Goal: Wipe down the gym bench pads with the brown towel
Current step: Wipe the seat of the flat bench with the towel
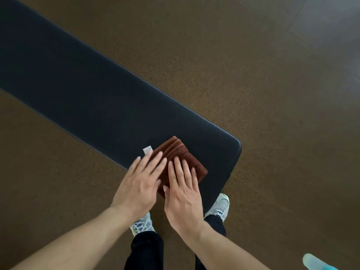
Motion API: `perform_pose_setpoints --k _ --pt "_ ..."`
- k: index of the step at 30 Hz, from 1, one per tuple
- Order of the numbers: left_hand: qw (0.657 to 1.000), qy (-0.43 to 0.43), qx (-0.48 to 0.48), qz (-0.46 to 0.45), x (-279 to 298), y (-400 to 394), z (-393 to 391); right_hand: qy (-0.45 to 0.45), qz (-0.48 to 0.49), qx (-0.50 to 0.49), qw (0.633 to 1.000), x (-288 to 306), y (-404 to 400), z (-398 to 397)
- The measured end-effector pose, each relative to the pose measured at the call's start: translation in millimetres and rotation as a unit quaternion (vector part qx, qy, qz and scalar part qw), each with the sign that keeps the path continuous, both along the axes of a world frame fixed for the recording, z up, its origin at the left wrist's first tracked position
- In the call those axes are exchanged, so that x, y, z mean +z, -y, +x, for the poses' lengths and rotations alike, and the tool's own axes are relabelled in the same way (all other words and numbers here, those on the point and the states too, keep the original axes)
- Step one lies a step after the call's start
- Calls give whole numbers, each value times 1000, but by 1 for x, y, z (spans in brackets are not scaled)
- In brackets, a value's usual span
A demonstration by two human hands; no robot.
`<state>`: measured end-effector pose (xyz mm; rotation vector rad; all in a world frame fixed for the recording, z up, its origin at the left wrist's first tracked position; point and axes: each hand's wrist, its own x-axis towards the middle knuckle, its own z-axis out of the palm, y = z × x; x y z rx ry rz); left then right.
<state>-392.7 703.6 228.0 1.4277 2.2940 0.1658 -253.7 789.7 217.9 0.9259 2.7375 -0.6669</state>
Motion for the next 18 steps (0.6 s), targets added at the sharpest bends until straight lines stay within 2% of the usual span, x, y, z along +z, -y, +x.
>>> perform_pose_setpoints --k 2,5,12,15,18 --pt "997 -26 -50 -50 -11 -4 1 13 16 12 1000 -11 -7 -1" --pt "994 -18 -60 -90 -11 -27 -7 1 24 33 999 -12 -35 1" --pt "993 20 -72 -93 -13 -175 -8 70 35 9 997 -14 -176 5" --pt "995 7 -44 -87 -20 -169 10 68 -4 16 998 -16 -186 16" --pt "999 32 -9 -42 -18 -117 37 33 14 62 997 -17 -149 33"
